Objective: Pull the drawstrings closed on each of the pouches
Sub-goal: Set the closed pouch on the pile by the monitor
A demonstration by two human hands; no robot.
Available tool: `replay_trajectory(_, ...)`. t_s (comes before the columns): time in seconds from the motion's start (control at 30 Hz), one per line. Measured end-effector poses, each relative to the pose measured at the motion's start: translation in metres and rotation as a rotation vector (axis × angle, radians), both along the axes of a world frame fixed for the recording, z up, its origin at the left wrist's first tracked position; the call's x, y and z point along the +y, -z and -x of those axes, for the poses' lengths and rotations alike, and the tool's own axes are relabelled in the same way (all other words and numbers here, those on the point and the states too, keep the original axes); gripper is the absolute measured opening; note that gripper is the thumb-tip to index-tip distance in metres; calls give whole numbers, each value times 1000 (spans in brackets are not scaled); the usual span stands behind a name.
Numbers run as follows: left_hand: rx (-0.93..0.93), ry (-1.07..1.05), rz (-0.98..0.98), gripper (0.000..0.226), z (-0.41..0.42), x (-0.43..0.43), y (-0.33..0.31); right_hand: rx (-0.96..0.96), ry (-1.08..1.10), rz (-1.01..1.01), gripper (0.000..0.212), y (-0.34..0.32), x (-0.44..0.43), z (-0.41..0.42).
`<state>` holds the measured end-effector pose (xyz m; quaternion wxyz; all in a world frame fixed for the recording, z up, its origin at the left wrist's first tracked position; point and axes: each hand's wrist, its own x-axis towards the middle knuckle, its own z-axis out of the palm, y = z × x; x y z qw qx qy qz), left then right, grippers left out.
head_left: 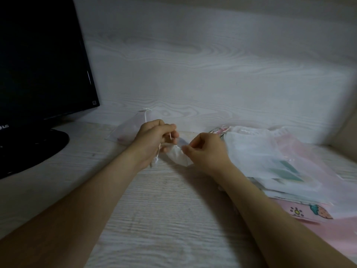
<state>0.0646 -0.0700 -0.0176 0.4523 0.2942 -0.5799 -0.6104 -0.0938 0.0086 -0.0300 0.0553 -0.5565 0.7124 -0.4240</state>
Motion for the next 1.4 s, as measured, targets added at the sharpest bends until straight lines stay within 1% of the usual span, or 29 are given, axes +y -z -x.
replay_trajectory(0.13, -215, 28, 89, 34, -2, -3, 0, 74, 18, 35, 15, 2, 0, 0)
replay_trajectory(0.23, -325, 46, 115, 36, 1, -3, 1, 104, 0, 66, 5, 0, 0, -1)
replay_trajectory(0.33, -441, 57, 148, 34, 2, -1, 1, 206, -16, 5, 20, 1, -3, -2)
replay_trajectory(0.4, -482, 76, 184, 30, 2, 0, 1, 196, -18, 5, 22, 0, -3, -3)
replay_trajectory(0.47, -481, 111, 199, 27, 3, 1, 1, 120, -23, 57, 18, 0, -4, -1)
replay_trajectory(0.57, -502, 121, 232, 27, 5, 3, 1, 0, -110, 123, 15, -2, -3, 0)
replay_trajectory(0.63, -527, 125, 281, 28, 5, 4, 1, -4, -159, 151, 12, -3, -1, 0)
replay_trajectory(0.77, -544, 139, 366, 32, 1, 6, 0, 28, -183, 189, 8, -4, -1, 3)
replay_trajectory(0.9, -551, 135, 375, 38, -2, 9, -1, 78, -185, 177, 11, -4, 1, 1)
replay_trajectory(0.97, -571, 147, 378, 41, -3, 7, 0, 62, -189, 143, 14, -5, 3, -1)
replay_trajectory(1.07, -565, 149, 384, 44, -3, 5, 1, 1, -166, 99, 15, -8, 3, -1)
replay_trajectory(1.23, -500, 186, 365, 40, -2, 3, 4, -187, -151, 38, 16, -12, 4, -1)
replay_trajectory(1.33, -470, 202, 328, 35, -3, 1, 6, -148, -132, 26, 15, -13, 3, 0)
replay_trajectory(1.4, -460, 209, 312, 27, -4, 0, 7, -54, -114, 22, 14, -13, 2, 0)
